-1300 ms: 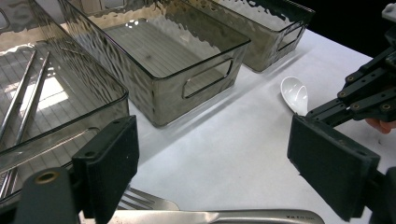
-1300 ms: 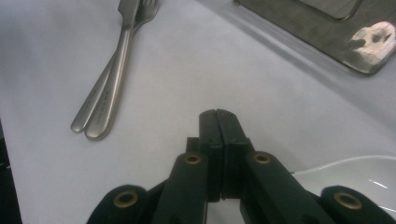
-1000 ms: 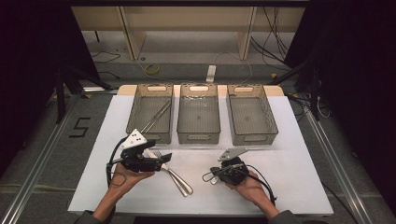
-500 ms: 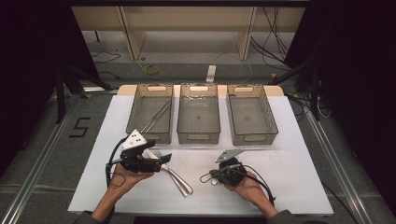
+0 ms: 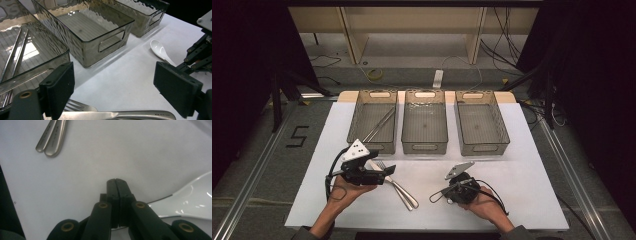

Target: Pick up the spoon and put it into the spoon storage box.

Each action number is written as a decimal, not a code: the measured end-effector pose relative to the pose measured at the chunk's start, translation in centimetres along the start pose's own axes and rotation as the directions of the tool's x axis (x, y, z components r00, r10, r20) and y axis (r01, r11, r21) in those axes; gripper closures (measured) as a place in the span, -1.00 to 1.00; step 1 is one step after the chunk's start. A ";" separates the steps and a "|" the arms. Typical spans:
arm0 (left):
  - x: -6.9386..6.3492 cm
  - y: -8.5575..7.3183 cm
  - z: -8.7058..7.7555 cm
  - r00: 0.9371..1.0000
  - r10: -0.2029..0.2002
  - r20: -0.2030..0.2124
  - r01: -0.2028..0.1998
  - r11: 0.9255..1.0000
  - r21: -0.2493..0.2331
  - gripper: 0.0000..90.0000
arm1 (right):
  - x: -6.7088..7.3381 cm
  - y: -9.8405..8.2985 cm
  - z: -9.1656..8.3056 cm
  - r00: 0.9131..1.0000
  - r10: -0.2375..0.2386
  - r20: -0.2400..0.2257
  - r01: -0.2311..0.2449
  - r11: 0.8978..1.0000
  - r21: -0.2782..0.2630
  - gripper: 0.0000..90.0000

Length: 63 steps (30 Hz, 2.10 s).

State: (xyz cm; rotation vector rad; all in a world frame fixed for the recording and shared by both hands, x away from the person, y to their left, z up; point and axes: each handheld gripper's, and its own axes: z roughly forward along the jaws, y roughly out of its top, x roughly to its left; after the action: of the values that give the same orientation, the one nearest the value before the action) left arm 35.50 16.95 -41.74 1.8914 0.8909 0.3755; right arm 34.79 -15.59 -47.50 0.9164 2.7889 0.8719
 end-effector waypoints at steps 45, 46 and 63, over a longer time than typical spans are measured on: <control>0.0 0.0 -0.3 1.000 0.001 0.000 -0.001 0.999 -0.039 -0.63 | -4.2 -1.7 -4.7 0.985 0.076 0.156 -0.084 0.995 0.050 -0.24; 0.1 0.1 -0.3 1.000 0.000 0.001 0.000 0.999 -0.038 -0.63 | -4.3 -1.6 -4.6 0.985 0.073 0.158 -0.083 0.995 0.055 -0.24; 0.1 0.1 -0.3 1.000 0.000 0.002 0.000 0.999 -0.039 -0.63 | -5.2 -1.8 -3.3 0.984 0.066 0.166 -0.091 0.984 0.153 0.43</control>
State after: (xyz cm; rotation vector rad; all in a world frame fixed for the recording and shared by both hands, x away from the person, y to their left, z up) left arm 35.44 17.25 -41.52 1.8556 0.8763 0.3887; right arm 37.25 -21.36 -46.25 1.0750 2.7301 0.5606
